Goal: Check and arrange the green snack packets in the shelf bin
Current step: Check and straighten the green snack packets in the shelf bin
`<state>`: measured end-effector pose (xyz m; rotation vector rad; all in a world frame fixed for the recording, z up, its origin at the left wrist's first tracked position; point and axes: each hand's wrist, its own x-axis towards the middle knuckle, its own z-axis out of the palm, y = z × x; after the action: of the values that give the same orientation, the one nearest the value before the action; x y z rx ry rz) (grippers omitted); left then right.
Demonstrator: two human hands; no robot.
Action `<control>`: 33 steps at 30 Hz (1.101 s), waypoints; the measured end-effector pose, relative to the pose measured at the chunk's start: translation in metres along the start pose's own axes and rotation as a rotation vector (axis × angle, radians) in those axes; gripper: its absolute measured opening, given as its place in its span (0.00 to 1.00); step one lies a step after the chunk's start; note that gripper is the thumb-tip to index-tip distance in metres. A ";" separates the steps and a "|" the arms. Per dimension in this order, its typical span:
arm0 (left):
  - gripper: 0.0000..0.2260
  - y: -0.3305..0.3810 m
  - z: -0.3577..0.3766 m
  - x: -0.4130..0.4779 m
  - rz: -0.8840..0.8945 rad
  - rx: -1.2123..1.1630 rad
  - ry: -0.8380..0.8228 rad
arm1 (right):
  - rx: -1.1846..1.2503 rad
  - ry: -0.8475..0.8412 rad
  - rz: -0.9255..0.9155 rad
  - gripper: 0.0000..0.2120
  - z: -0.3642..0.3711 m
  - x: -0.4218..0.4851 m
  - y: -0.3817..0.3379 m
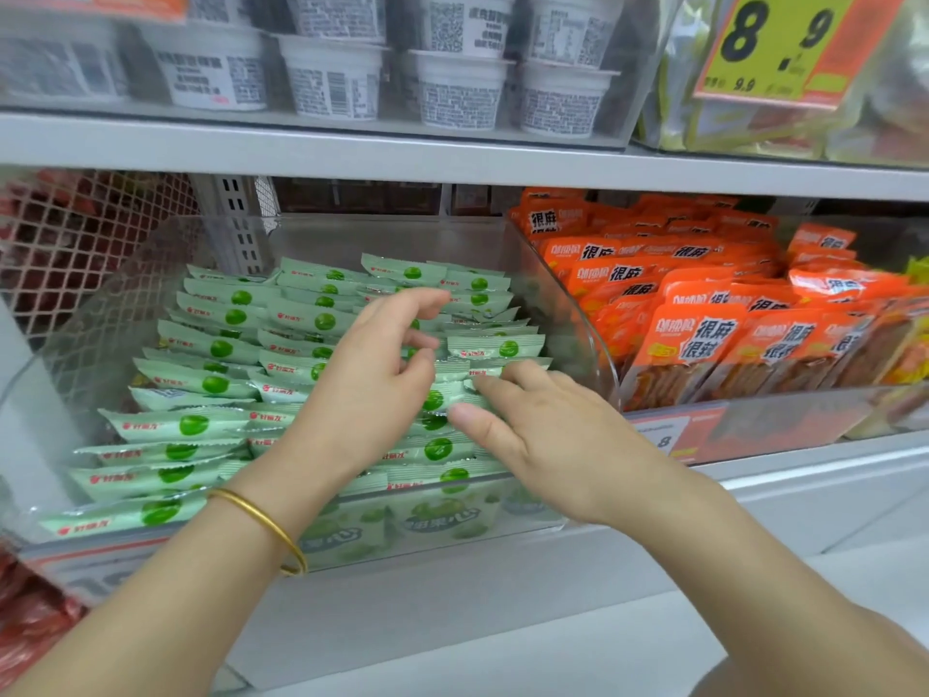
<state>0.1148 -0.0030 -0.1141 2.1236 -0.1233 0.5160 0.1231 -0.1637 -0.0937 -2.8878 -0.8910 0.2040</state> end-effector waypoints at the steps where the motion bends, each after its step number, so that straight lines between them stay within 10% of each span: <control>1: 0.21 0.000 0.000 0.000 -0.005 0.004 0.010 | 0.020 0.008 -0.009 0.38 -0.001 0.001 0.001; 10: 0.20 0.001 -0.001 0.006 0.013 0.169 0.078 | -0.091 0.394 0.019 0.10 -0.016 0.043 0.009; 21: 0.19 -0.002 0.002 0.005 -0.017 0.147 0.046 | 0.012 0.378 0.068 0.07 -0.007 0.053 0.009; 33: 0.16 0.017 -0.005 -0.005 0.098 -0.071 -0.081 | 0.376 0.997 -0.242 0.07 -0.026 0.008 0.012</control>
<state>0.1043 -0.0093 -0.1002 2.0769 -0.2889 0.4754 0.1400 -0.1706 -0.0702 -2.0611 -0.8272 -0.8943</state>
